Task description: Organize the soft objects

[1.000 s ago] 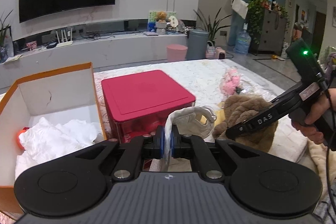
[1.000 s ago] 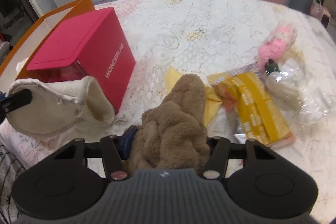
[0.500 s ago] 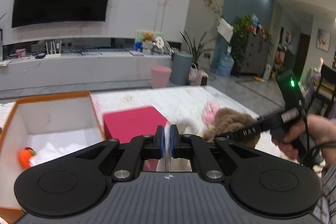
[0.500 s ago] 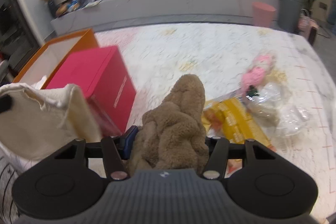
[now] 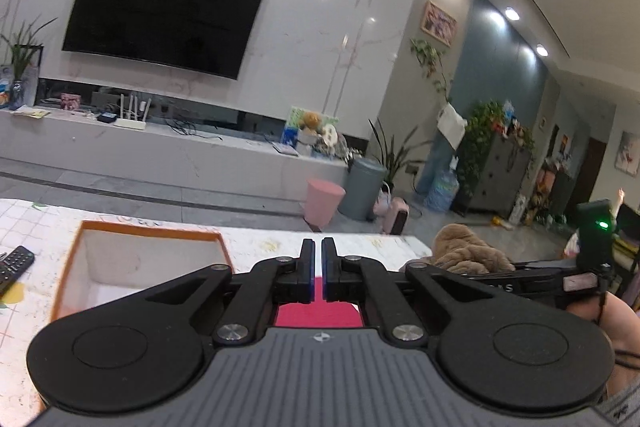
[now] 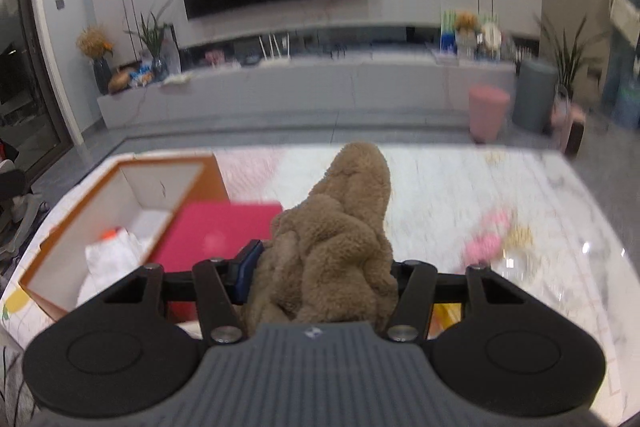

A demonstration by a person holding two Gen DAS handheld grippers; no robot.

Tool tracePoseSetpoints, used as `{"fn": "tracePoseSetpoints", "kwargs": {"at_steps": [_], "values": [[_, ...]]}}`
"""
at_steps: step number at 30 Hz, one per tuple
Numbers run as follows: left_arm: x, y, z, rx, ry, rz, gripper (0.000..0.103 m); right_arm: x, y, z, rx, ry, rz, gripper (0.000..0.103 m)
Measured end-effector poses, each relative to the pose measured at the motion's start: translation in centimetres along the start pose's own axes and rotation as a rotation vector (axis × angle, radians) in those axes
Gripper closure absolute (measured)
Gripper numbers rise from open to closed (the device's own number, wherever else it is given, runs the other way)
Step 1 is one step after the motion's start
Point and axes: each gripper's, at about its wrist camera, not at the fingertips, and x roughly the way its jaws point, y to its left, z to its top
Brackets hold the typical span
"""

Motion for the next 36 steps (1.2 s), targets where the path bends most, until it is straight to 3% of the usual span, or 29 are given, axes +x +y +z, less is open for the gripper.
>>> {"fn": "tracePoseSetpoints", "kwargs": {"at_steps": [5,11,15,20,25,31,36], "values": [[-1.0,2.7,1.1,-0.022,-0.090,0.128,0.100,-2.3,4.1,1.4,0.014,-0.126,-0.010,0.047],[-1.1,7.2,1.5,-0.103,-0.143,0.219,0.100,-3.7,10.5,4.1,-0.017,-0.256,0.078,0.047],[-0.4,10.1,0.9,-0.158,-0.126,0.157,0.100,-1.8,14.5,5.4,-0.049,-0.253,0.146,0.047],[1.2,12.7,0.0,-0.246,-0.084,0.027,0.100,2.9,18.1,6.0,-0.054,-0.184,0.208,0.047],[3.2,13.6,-0.6,-0.194,-0.026,0.127,0.100,9.1,18.9,6.7,0.133,-0.067,0.281,0.047],[4.5,15.6,-1.1,-0.256,0.029,0.114,0.100,17.1,21.8,7.5,-0.069,0.089,0.243,0.047],[4.1,17.1,-1.5,-0.311,0.051,0.066,0.100,22.5,22.6,6.5,-0.156,0.211,0.152,0.047]]}}
